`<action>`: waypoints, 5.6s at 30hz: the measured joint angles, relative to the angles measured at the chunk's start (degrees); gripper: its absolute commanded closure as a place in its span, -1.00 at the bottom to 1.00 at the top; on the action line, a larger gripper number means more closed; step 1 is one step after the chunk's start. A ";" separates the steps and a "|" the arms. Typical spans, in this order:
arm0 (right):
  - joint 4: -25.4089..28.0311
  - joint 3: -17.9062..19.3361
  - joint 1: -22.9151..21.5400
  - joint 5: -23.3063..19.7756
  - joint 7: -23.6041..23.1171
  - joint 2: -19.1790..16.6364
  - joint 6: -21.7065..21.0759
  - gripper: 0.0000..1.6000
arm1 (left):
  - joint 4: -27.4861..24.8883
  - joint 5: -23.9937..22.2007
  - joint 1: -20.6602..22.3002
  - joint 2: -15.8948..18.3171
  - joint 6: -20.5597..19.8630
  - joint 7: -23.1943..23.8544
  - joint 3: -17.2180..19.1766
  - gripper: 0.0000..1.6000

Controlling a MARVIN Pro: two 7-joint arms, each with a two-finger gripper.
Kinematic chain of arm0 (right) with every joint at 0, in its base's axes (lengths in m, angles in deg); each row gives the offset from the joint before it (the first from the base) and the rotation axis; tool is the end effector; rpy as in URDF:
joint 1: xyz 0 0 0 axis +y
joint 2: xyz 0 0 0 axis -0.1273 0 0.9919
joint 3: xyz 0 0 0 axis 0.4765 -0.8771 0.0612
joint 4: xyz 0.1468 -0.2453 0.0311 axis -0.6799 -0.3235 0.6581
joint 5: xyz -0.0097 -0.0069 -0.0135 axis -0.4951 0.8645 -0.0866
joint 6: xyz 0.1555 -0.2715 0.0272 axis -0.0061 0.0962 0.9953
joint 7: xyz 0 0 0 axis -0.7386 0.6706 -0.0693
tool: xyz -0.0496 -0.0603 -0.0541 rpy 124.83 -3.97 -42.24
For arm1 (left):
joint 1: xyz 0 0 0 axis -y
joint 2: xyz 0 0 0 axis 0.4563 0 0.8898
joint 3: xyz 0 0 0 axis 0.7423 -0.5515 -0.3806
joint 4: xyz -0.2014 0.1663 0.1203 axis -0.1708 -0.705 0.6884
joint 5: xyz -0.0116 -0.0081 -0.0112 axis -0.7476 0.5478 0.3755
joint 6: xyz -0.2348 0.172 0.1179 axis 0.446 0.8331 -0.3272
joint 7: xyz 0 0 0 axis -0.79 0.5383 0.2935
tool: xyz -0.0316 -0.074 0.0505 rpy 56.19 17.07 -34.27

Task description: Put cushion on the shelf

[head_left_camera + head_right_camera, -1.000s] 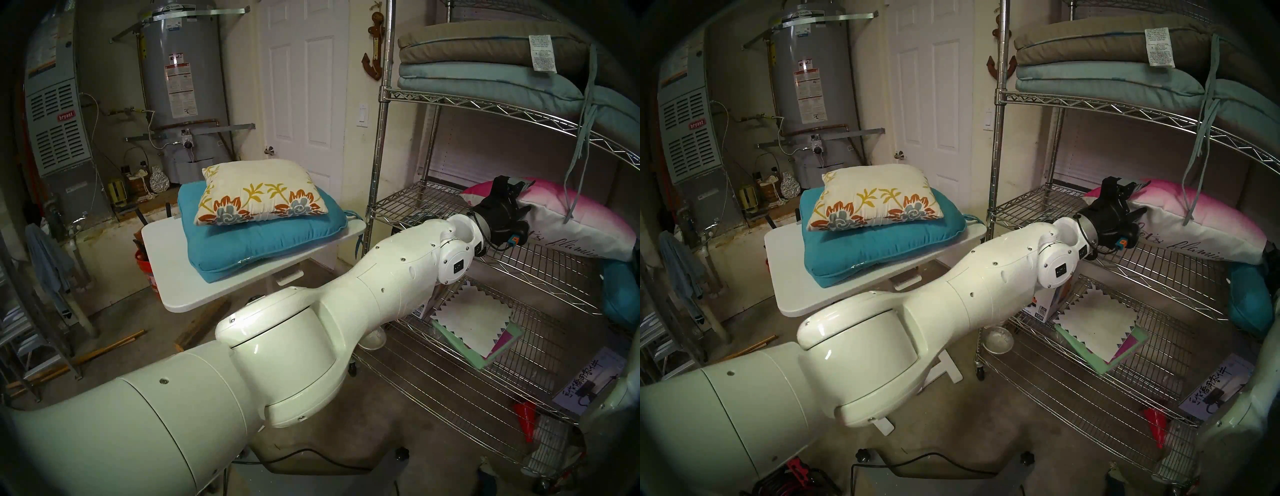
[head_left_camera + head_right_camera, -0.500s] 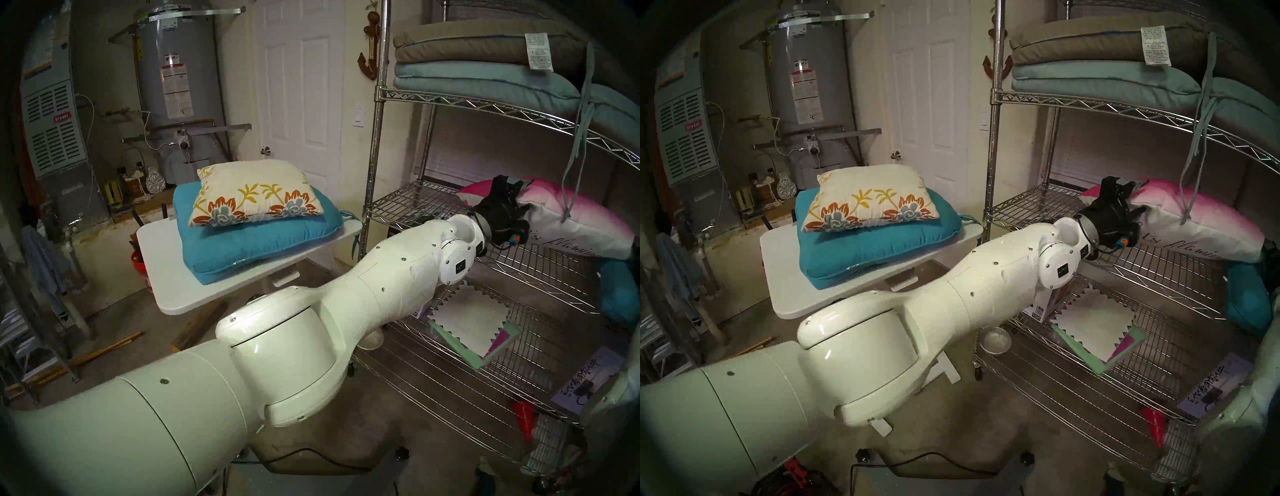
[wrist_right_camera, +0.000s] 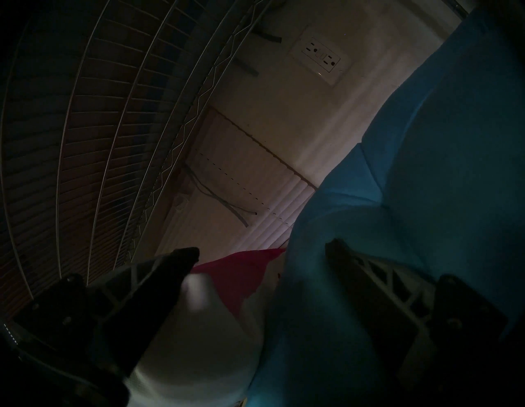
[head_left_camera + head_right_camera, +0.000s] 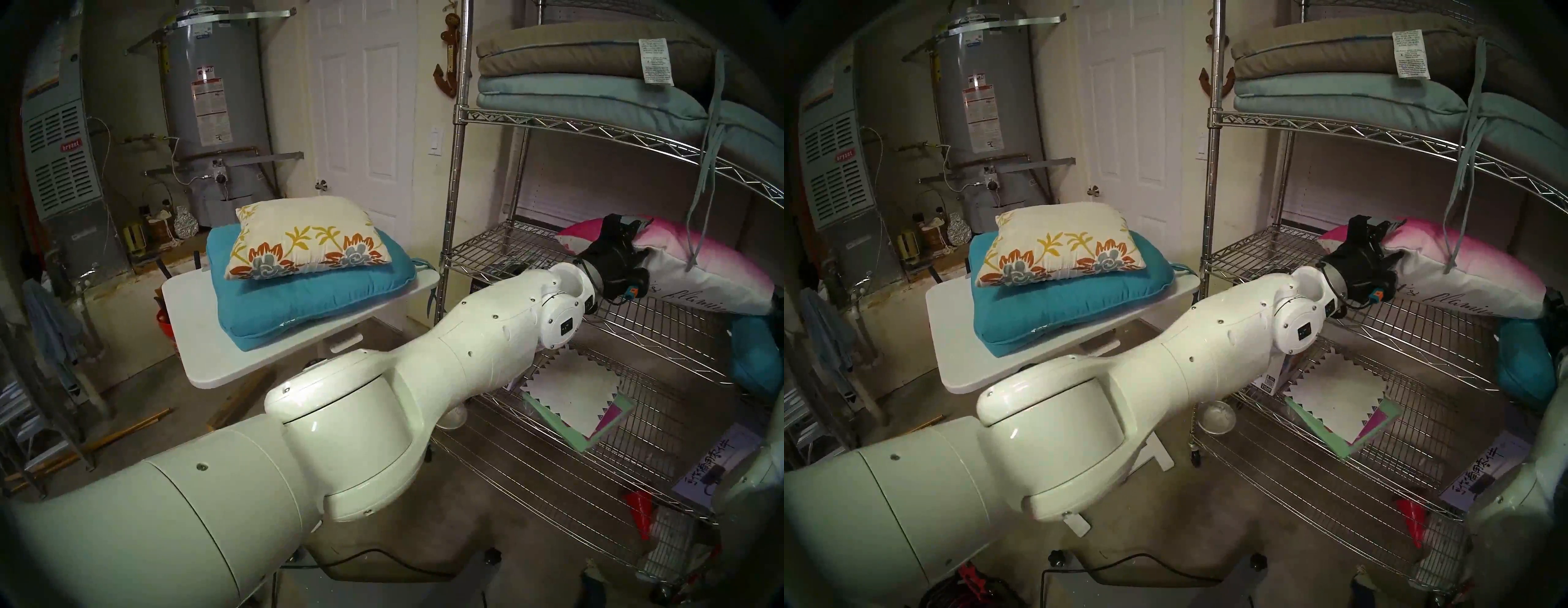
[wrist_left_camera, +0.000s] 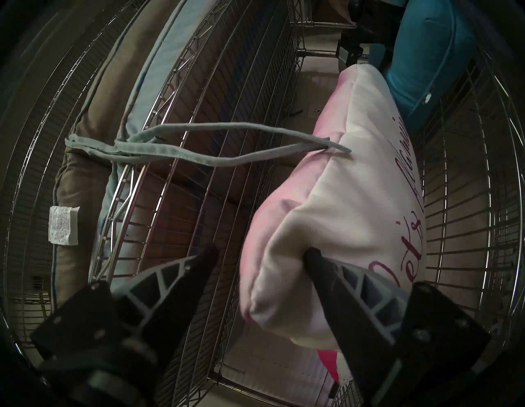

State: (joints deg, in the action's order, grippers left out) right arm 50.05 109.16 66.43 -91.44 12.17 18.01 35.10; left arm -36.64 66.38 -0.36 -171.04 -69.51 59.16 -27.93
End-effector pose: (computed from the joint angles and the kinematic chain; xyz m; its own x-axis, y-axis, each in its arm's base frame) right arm 0.2944 -0.5437 -0.1004 -0.4326 -0.6477 0.6272 -0.1760 -0.6216 -0.7633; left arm 0.4643 -0.4591 -0.0845 -0.9231 -0.3594 0.1371 0.0062 -0.3702 -0.9289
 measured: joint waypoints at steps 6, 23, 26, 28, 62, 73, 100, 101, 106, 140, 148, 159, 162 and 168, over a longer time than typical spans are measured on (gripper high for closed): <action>-0.31 -0.45 -0.92 -0.42 0.18 0.18 -0.79 -1.00 | 0.00 -0.69 0.14 0.02 -0.40 -0.12 -0.42 -0.51; -0.39 -1.67 -2.88 -1.35 0.49 1.04 -3.25 -1.00 | 0.01 -3.01 0.70 0.05 -1.64 -0.49 -1.79 -0.51; -0.39 -1.73 -3.07 -1.40 0.60 1.10 -3.51 -1.00 | 0.02 -3.37 0.80 0.05 -1.81 -0.54 -2.01 -0.51; -0.38 -1.76 -3.20 -1.44 0.68 1.13 -3.69 -1.00 | 0.02 -3.63 0.86 0.05 -1.95 -0.58 -2.18 -0.51; 0.95 -2.76 -4.32 -2.46 0.79 2.61 -7.12 -1.00 | 0.13 -7.54 1.75 0.25 -3.48 -1.09 -4.30 -0.51; 2.79 -3.73 -4.55 -2.69 0.75 3.69 -8.64 -1.00 | 0.26 -8.78 2.07 0.41 -3.49 -1.25 -4.88 -0.51; 9.21 -7.51 -6.97 -3.66 -0.59 4.80 -14.35 -1.00 | 0.51 -11.53 2.95 0.46 -3.49 -1.85 -6.58 -0.51; 9.30 -7.51 -6.95 -3.67 -0.59 4.90 -14.51 -1.00 | 0.52 -11.60 2.97 0.46 -3.49 -1.87 -6.62 -0.51; 9.75 -7.47 -6.68 -3.70 -0.58 5.72 -15.79 -1.00 | 0.52 -12.13 3.13 0.45 -3.49 -1.95 -6.97 -0.51; 12.31 -6.70 -6.83 -2.87 0.97 4.90 -17.67 1.00 | 0.66 -15.37 4.34 0.27 -3.45 -2.87 -9.09 -0.51; 12.20 -7.18 -8.31 -2.06 2.21 3.08 -17.14 1.00 | 0.66 -16.03 4.64 0.12 -3.40 -3.17 -9.58 -0.51; 9.77 -5.76 -9.44 -0.66 5.71 0.50 -16.16 1.00 | 0.64 -16.79 5.01 -0.12 -3.33 -3.49 -10.22 -0.51; 8.83 -5.47 -9.67 -0.23 6.46 -0.06 -15.97 1.00 | 0.62 -16.96 5.09 -0.21 -3.28 -3.55 -10.39 -0.51; 6.94 -5.05 -10.18 0.72 7.51 -1.16 -15.67 1.00 | 0.57 -17.28 5.25 -0.45 -3.14 -3.65 -10.62 -0.51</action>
State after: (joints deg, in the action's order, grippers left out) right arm 56.99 104.11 56.24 -90.71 19.69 16.85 19.43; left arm -36.07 49.10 4.89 -171.48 -72.65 55.51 -38.55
